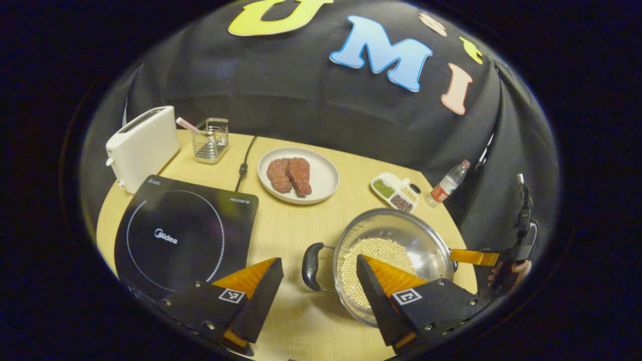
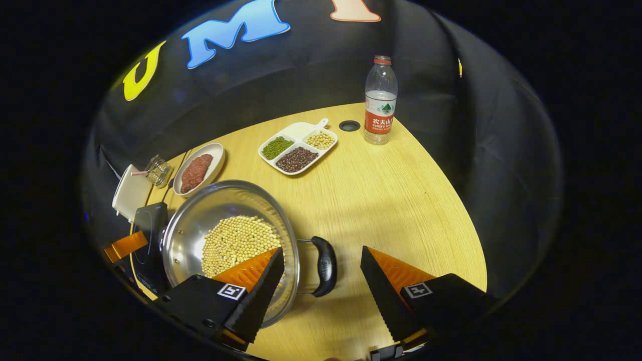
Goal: First push the handle of the pot to place it horizontally, then grasp the pot with both hands and set it on the induction cooktop.
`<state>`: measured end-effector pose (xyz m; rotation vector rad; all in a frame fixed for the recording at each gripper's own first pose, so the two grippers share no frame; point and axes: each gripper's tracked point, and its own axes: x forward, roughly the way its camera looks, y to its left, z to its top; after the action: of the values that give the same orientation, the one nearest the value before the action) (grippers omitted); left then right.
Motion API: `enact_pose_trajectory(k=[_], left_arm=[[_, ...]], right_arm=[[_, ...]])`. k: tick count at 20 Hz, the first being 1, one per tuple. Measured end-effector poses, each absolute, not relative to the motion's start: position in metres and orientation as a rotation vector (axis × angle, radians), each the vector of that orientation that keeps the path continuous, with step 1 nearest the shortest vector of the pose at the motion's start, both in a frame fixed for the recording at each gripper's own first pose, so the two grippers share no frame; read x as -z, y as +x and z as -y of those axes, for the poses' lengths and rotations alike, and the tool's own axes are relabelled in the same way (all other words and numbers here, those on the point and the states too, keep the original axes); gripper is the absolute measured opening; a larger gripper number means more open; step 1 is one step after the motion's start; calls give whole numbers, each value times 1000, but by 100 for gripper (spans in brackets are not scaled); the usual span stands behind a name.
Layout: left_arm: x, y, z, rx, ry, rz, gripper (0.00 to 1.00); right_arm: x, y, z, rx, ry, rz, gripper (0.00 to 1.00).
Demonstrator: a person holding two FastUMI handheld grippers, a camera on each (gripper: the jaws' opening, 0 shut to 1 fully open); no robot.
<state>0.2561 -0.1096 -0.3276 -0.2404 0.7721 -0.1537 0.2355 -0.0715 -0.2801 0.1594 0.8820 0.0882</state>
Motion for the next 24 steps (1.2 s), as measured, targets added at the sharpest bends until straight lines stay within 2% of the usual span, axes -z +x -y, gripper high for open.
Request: enact_pose_trajectory(k=[1,6,7,9,11,12,13,15,16,17,18,19,20,23,24], left_arm=[[340,261,112,164,-235,-789,88],[382,278,122,195,-252,-860,90],[390,280,122,192,-252,-870,87],[399,283,126,195,-264,-889,91],[405,284,132,216,-279,-903,88],[406,284,136,229,-280,-905,90],[409,287,135,227,-276,-903,85],[409,288,139,235,-284,-910,60],[412,288,141,237,-279,-920,61],[415,286,141,230,-278,-934,58],[415,289,141,221,-281,-931,62],[414,286,140,221,-282,-942,57],[414,287,140,226,-283,-941,60],[413,288,140,230,-286,-941,55],[414,288,140,229,-280,-942,54]], right_arm=[[285,238,70,-94,162,-888,99],[313,246,60,-124,153,-923,98],[318,246,57,-132,149,-928,98],[328,245,50,-146,158,-946,98],[336,244,45,-154,173,-959,98],[340,245,44,-152,178,-963,92],[341,244,43,-150,182,-965,89],[340,251,39,-154,203,-941,82],[339,250,40,-148,210,-944,78],[341,252,42,-143,205,-940,74],[342,252,43,-143,206,-928,74],[342,251,42,-149,212,-930,72],[340,250,42,-157,223,-930,67],[342,247,40,-181,279,-959,62],[345,247,39,-183,287,-967,57]])
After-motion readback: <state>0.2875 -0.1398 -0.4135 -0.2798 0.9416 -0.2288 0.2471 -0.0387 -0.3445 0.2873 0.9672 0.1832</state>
